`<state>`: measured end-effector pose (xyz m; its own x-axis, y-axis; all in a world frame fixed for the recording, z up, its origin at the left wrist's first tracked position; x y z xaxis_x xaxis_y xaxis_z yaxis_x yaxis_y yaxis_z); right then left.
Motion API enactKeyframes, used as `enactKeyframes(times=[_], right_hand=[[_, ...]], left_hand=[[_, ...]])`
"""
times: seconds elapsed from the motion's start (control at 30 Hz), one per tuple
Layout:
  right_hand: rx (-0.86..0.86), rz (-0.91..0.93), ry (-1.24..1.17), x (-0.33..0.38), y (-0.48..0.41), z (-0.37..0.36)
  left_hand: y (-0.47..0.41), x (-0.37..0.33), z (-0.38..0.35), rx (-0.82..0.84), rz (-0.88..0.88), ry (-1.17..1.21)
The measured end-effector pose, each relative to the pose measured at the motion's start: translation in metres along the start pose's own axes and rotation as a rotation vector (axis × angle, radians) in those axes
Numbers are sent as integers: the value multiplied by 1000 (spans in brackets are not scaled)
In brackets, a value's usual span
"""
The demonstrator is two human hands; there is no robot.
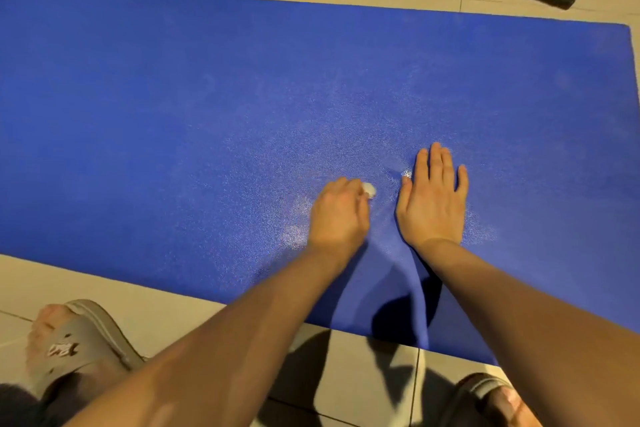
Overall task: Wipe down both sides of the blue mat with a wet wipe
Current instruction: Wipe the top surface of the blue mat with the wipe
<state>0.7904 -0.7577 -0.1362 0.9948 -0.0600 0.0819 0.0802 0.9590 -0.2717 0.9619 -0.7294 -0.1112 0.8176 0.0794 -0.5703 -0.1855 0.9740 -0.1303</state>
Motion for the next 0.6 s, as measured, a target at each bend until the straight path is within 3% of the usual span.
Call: enactKeyframes(times=[0.17, 0.37, 0.5, 0.6], right_hand=[[2, 0, 0, 0, 0, 1], [8, 1, 12, 1, 0, 2], [9, -1, 15, 1, 0, 2], [8, -3, 17, 1, 0, 1]], left_hand=[[-5, 4, 16, 17, -136, -56], [-9, 107, 87, -198, 198, -188], [2, 82, 65, -190, 230, -129], [10, 33, 29, -118, 144, -28]])
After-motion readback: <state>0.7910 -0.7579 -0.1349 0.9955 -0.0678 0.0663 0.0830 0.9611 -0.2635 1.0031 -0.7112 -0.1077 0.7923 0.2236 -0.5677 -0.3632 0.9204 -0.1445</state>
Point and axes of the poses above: each hand's wrist, its own y-axis away from the middle knuckle, its own z-axis out of the back of the hand, x = y × z, the point moved 9 cm from there along -y, towards the middle knuckle, and after that the axes turned 14 degrees about -x, right-handed, at the moved point
